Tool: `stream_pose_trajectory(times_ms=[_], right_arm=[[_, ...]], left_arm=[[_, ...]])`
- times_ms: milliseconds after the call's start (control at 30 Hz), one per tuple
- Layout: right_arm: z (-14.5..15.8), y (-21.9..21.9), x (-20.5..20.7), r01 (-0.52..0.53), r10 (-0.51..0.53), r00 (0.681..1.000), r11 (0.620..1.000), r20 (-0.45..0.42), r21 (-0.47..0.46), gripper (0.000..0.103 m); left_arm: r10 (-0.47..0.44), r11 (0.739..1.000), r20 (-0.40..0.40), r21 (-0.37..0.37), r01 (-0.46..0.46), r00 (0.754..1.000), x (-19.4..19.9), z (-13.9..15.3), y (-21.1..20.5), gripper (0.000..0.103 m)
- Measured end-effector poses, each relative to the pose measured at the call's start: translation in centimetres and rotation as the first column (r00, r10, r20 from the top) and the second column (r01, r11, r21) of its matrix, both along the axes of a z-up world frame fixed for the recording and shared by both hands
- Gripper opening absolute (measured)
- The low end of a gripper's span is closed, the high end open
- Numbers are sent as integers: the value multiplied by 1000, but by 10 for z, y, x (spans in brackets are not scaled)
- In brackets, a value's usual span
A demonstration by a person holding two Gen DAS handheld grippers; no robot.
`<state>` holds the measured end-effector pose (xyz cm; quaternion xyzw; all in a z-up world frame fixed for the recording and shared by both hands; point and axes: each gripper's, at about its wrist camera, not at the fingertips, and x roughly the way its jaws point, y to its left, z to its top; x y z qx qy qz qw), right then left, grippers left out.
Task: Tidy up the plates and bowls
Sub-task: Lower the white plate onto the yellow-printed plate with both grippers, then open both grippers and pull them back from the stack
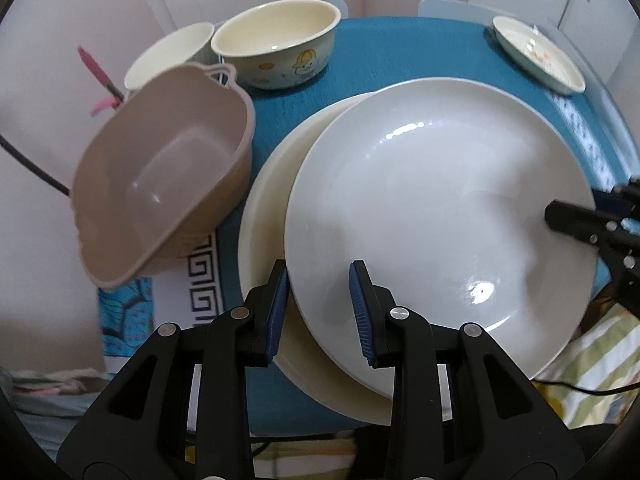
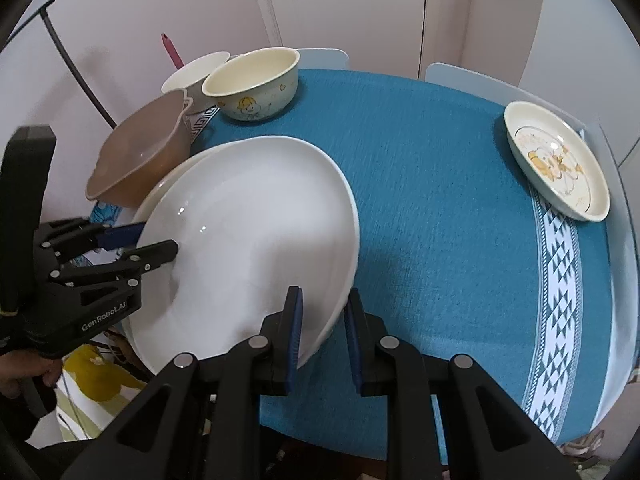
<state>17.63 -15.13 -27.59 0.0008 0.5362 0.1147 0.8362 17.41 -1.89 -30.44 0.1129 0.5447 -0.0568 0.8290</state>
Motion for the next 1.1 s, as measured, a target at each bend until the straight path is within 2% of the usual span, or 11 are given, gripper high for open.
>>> stream_pose_trajectory(times_ms=[267, 400, 767, 933, 1100], right_arm=[[-2, 7, 1, -36, 36, 999, 995, 3, -90, 19], [-1, 11, 2, -51, 52, 999, 990, 7, -130, 19], [-2, 17, 5, -74, 75, 997, 984, 0, -161, 19], [0, 18, 5, -86, 89, 996, 984, 7, -157, 19], [-1, 21, 4, -96, 99, 995, 981, 11, -169, 19]], left_arm=[[-39, 990, 42, 134, 33, 998, -8, 3, -11, 28], [-46, 988, 49, 151, 38, 998, -10, 5, -12, 28], [-63, 973, 66, 227, 47, 996, -20, 4, -19, 28], [-52, 970, 75, 242, 32, 996, -20, 5, -17, 28], [-45, 976, 76, 218, 27, 996, -17, 6, -17, 28]])
